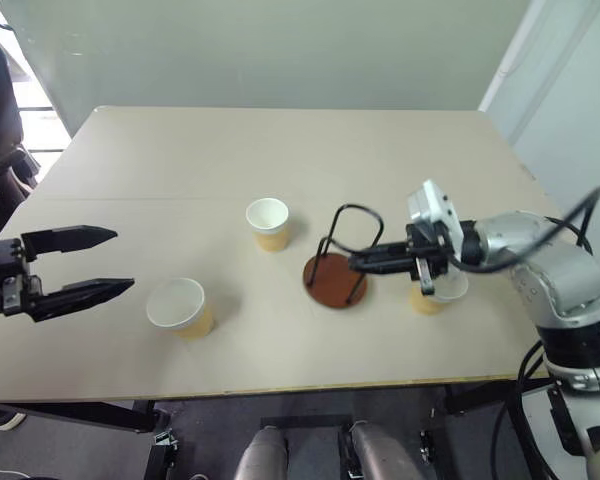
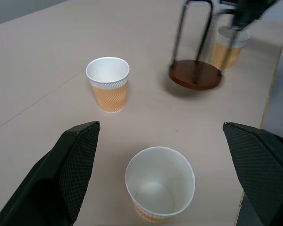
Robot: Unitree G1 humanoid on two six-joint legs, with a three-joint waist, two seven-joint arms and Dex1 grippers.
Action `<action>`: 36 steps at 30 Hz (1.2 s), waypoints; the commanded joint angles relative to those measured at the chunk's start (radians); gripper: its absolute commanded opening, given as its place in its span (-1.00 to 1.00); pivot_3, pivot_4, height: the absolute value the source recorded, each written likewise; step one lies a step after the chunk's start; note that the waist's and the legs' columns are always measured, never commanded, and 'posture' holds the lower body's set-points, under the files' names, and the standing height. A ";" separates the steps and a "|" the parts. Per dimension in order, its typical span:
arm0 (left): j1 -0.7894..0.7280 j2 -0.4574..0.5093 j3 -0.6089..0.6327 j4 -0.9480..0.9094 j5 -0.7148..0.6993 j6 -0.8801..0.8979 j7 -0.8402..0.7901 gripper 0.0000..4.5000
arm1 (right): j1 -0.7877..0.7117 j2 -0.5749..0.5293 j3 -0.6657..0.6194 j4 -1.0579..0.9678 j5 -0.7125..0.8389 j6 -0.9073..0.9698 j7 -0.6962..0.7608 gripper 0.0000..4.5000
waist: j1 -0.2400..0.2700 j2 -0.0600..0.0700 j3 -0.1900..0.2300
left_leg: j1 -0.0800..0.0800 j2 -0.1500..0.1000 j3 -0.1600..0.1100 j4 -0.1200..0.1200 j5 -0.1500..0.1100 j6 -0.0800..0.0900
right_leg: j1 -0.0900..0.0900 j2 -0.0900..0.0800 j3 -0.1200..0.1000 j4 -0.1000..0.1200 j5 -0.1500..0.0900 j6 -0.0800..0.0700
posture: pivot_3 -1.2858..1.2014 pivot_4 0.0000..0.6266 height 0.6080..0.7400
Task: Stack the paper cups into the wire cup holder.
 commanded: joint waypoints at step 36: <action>-0.068 0.030 -0.059 -0.004 0.004 -0.017 0.001 1.00 | -0.060 0.048 0.286 0.105 -0.203 -0.298 0.184 -0.87 | -0.003 0.000 0.000 | -0.004 0.000 -0.001 0.001 0.002 -0.002 | -0.005 0.000 0.000 0.002 0.002 -0.001 | 0.03 -0.52 1.00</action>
